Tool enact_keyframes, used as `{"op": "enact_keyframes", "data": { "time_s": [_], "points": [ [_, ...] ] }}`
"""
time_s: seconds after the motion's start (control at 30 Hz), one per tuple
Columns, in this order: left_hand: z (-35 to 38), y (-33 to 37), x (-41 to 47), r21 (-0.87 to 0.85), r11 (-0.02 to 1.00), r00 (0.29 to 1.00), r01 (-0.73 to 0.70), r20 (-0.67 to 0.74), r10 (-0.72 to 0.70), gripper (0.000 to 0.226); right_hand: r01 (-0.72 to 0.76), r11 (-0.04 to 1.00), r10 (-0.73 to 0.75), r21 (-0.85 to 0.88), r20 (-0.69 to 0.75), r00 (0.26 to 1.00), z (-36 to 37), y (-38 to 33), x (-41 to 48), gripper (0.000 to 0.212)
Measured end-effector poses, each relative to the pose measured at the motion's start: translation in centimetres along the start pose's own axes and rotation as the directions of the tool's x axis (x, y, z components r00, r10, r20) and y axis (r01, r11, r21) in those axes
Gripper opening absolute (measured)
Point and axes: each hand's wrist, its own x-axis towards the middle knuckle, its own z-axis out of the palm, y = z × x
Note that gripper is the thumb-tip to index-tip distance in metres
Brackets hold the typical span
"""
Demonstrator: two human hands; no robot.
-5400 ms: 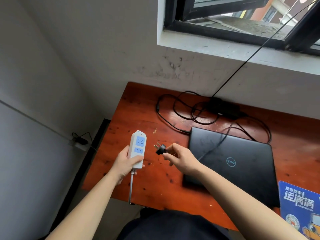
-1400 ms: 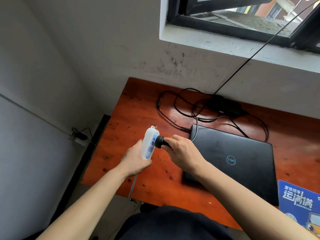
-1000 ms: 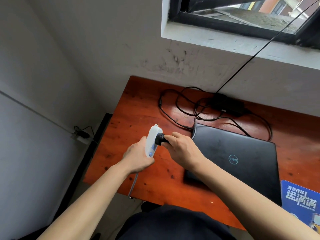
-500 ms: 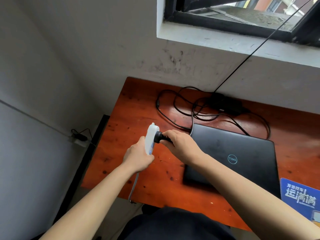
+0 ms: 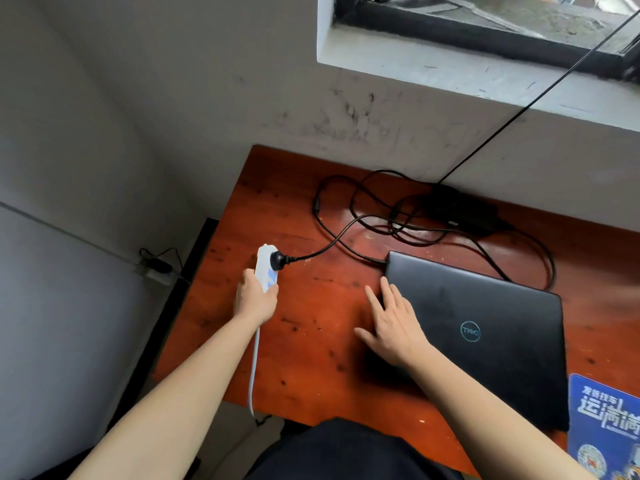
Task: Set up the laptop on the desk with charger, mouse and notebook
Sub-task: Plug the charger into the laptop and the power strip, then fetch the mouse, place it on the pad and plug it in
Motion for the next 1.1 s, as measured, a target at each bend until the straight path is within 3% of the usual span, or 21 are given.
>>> {"op": "enact_keyframes", "data": {
  "time_s": [0.1, 0.33, 0.4, 0.5, 0.63, 0.73, 0.87, 1.0, 1.1],
  "points": [
    [0.8, -0.3, 0.6, 0.193, 0.981, 1.0, -0.023, -0.01, 0.025, 0.042, 0.018, 0.997, -0.015, -0.077, 0.038, 0.999, 1.8, 1.3, -0.4, 0.093],
    [1.8, -0.9, 0.0, 0.56, 0.825, 0.995, -0.069, -0.023, 0.1, 0.057, 0.059, 0.997, -0.057, -0.041, 0.048, 0.997, 2.8, 2.4, -0.2, 0.098],
    [1.7, -0.7, -0.3, 0.575, 0.815, 0.994, -0.072, -0.026, 0.106, 0.063, 0.064, 0.998, -0.063, -0.022, 0.066, 0.996, 2.4, 2.5, -0.1, 0.098],
    [0.9, 0.0, -0.7, 0.451, 0.891, 0.998, -0.052, 0.001, 0.058, 0.073, 0.048, 0.996, -0.053, 0.071, 0.067, 0.996, 1.3, 2.4, -0.1, 0.093],
    [-1.2, 0.7, -1.8, 0.351, 0.924, 0.986, -0.151, -0.02, 0.168, 0.072, -0.004, 0.988, 0.013, 0.152, -0.061, 0.998, -0.5, 2.3, -1.0, 0.086],
    [-3.3, 1.5, -3.1, 0.32, 0.907, 0.942, -0.275, -0.098, 0.321, 0.065, 0.006, 0.983, 0.035, 0.185, -0.221, 0.975, -3.0, 2.3, -1.7, 0.082],
    [-4.4, 3.0, -6.0, 0.423, 0.811, 0.827, -0.404, -0.21, 0.521, 0.059, 0.102, 0.979, -0.015, 0.175, -0.44, 0.898, -6.9, 2.7, -2.1, 0.076],
    [-4.3, 4.3, -10.7, 0.541, 0.753, 0.692, -0.373, -0.379, 0.615, 0.055, 0.209, 0.966, -0.1, 0.154, -0.523, 0.847, -9.2, 3.2, -3.0, 0.074],
    [-3.2, 4.6, -15.0, 0.571, 0.767, 0.643, -0.293, -0.476, 0.6, 0.057, 0.316, 0.943, -0.205, 0.1, -0.576, 0.792, -9.3, 3.9, -4.2, 0.07]
  ]
}}
